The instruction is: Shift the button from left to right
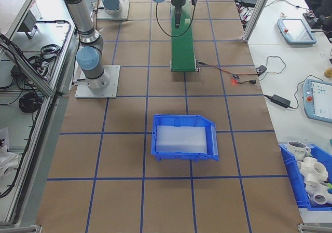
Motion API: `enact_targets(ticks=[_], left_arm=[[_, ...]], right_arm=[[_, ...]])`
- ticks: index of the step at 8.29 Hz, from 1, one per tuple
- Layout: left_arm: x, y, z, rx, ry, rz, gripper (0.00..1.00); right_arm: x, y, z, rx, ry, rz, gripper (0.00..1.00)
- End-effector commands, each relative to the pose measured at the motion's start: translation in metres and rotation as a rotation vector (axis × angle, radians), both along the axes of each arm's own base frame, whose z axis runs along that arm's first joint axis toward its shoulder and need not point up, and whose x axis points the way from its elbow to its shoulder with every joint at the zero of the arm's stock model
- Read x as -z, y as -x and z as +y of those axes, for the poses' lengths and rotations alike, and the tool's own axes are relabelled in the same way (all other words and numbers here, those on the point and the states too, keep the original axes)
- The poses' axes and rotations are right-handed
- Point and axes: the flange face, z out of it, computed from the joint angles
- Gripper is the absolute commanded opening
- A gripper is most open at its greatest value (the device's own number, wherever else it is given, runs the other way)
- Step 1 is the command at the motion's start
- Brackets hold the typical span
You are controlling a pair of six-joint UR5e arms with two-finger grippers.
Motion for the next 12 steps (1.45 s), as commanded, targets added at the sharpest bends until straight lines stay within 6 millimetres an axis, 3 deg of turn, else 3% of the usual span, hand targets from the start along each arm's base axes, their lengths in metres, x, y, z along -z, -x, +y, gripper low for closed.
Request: enact_targets(ticks=[1, 4, 5, 6, 7, 8, 9, 11, 12], left_arm=[[0.001, -0.008, -0.001, 0.008, -0.002, -0.077, 1.00], [-0.010, -0.009, -0.002, 0.012, 0.022, -0.073, 1.00], [-0.023, -0.004, 0.001, 0.072, 0.035, -0.071, 1.00], [-0.045, -0.001, 0.003, 0.242, 0.077, -0.074, 1.00], [-0.081, 0.013, 0.003, 0.388, 0.148, -0.063, 1.00], [-0.103, 0.032, 0.013, 0.483, 0.094, -0.031, 1.00], [-0.138, 0.047, 0.007, 0.568, 0.083, -0.025, 1.00], [-0.234, 0.054, -0.021, 0.726, 0.047, 0.001, 1.00], [-0.276, 0.081, -0.014, 0.780, 0.035, 0.007, 1.00]], right_arm=[[0.000, 0.000, 0.000, -0.001, -0.001, 0.002, 1.00], [0.001, 0.000, 0.000, 0.001, -0.002, 0.000, 1.00], [0.001, 0.000, 0.000, 0.001, -0.003, -0.001, 1.00], [0.001, -0.001, 0.001, 0.001, -0.003, -0.004, 1.00], [0.011, -0.001, -0.001, -0.001, -0.023, -0.004, 1.00], [0.036, -0.002, 0.000, -0.001, -0.069, -0.011, 1.00], [0.071, -0.003, -0.005, 0.000, -0.116, -0.008, 1.00], [0.128, -0.003, -0.030, -0.002, -0.168, 0.010, 1.00], [0.144, -0.004, -0.039, -0.001, -0.168, 0.013, 1.00]])
